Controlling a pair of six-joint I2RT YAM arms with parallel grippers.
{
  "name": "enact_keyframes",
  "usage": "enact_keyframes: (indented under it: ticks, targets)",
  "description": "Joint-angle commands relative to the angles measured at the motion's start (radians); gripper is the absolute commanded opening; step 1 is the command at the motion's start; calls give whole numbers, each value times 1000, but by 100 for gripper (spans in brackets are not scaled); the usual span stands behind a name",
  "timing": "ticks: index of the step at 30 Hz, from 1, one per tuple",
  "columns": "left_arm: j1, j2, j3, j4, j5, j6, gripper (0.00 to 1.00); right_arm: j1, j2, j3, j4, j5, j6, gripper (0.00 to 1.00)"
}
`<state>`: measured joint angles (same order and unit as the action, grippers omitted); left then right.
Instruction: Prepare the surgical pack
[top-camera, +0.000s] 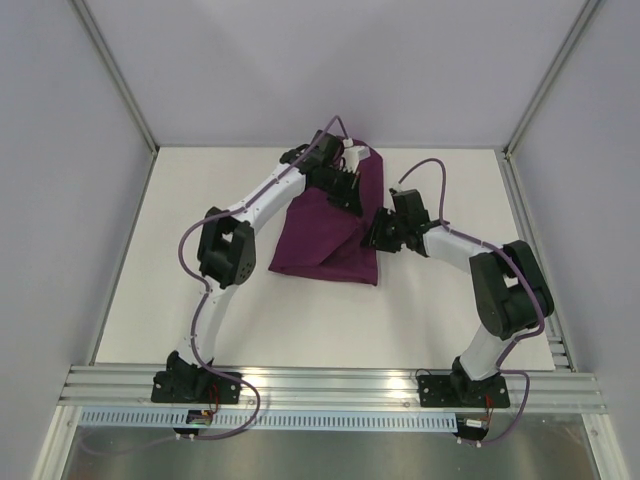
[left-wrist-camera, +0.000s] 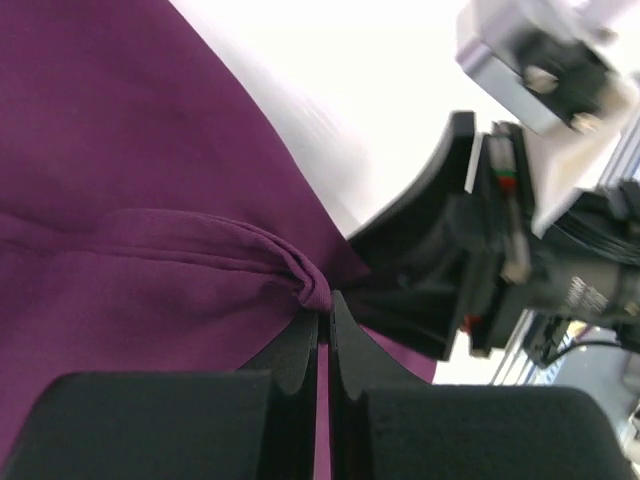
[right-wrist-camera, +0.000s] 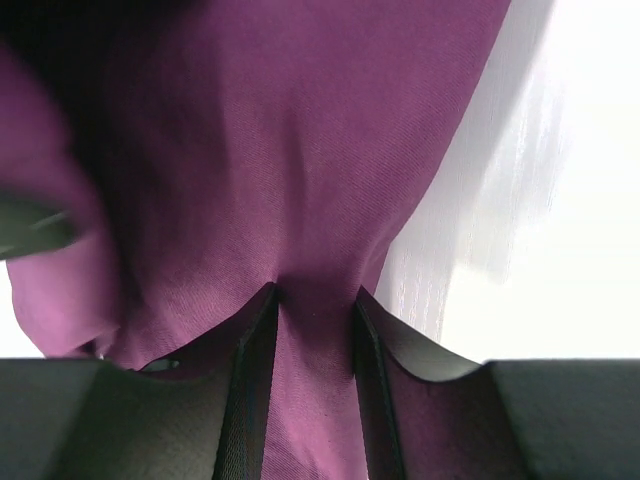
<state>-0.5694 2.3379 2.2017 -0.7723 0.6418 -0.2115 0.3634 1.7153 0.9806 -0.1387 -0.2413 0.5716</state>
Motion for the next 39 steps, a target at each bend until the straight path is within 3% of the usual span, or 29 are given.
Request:
enact_keyframes:
  ticks: [1,5,9,13,21,25,30,35,39]
  targets:
    - [-44,17,55,146,7,-66,0,14,-14,10,50,-52,11,36]
    - [-44,40,9,134,-60,-34,2,14,-46,29,-31,-6,-7,47]
    - [-44,32,-36,156,-56,-26,13,16,-120,39,-114,66,-58,57]
    - [-44,35,-33,150,-5,-17,39,12,-171,66,-211,143,-101,63]
    - [-44,-51,24,108,65,23,68,-20,-267,35,-253,157,-111,65]
    - [-41,-129,95,33,24,61,69,-23,-238,46,-201,137,-93,65]
    - [26,-253,49,-58,-108,133,71,-41,-119,144,-174,120,-76,65]
    - [199,-359,-216,-42,-171,155,71,-41,-13,175,-173,91,-36,64]
    - [263,-376,-425,7,-211,205,72,-43,13,133,-98,83,7,64]
